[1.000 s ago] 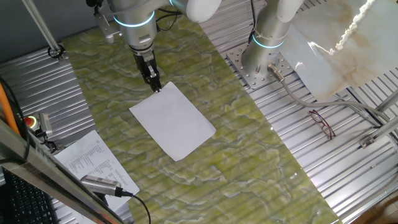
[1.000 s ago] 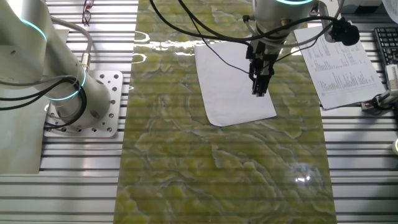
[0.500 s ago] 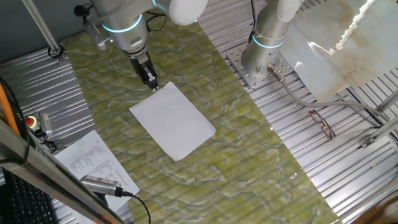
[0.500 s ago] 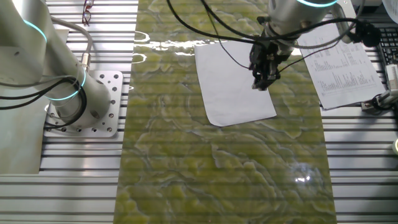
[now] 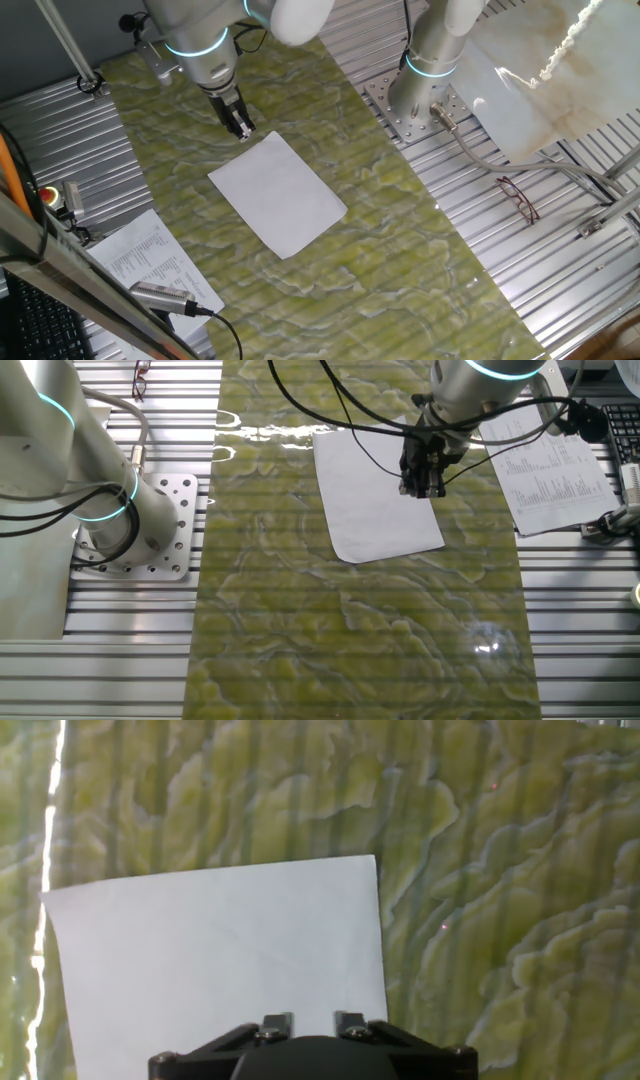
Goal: Flip over and spread out the paper that is laid flat on the table
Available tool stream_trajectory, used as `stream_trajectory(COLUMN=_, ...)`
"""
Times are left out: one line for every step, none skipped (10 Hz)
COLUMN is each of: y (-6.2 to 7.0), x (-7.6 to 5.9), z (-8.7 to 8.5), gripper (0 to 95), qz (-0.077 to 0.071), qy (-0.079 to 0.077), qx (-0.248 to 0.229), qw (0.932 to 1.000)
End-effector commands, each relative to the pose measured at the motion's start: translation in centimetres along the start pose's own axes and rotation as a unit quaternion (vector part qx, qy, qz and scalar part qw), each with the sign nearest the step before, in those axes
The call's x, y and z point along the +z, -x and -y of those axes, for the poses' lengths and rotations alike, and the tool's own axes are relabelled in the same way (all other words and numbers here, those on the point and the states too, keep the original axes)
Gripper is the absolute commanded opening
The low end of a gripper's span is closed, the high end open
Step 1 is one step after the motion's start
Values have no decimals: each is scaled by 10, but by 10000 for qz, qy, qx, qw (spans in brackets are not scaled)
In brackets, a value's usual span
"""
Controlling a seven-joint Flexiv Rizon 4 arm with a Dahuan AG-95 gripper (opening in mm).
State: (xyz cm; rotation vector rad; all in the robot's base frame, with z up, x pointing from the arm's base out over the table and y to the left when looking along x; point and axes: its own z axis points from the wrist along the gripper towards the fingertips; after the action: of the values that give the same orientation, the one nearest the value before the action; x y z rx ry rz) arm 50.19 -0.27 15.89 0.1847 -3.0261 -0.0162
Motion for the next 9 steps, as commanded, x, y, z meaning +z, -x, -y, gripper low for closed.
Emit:
stream_trajectory(y=0, x=0, z=0, gripper=0, qz=5, qy=8, qx=-22, qw=10000)
stream_trajectory(y=0, x=2, z=1, gripper=0, qz=8, qy=15, qx=-47, qw=10000)
stream_trajectory(y=1, x=5, z=1, gripper=0, qz=21, qy=18, qx=-74, qw=10000)
stream_trajectory(y=2, x=8, z=2, gripper=0, qz=35, qy=17, qx=-86, qw=10000)
stream_trajectory(y=2, x=11, z=2, gripper=0, qz=34, qy=15, qx=-93, qw=9999)
stream_trajectory(y=4, x=17, z=3, gripper=0, qz=28, qy=13, qx=-115, qw=9999)
stream_trajectory(y=4, x=17, z=3, gripper=0, qz=43, qy=19, qx=-127, qw=9999)
stream_trajectory(y=4, x=17, z=3, gripper=0, qz=103, qy=24, qx=-154, qw=9998)
stream_trajectory(y=4, x=17, z=3, gripper=0, qz=146, qy=33, qx=-157, qw=9998)
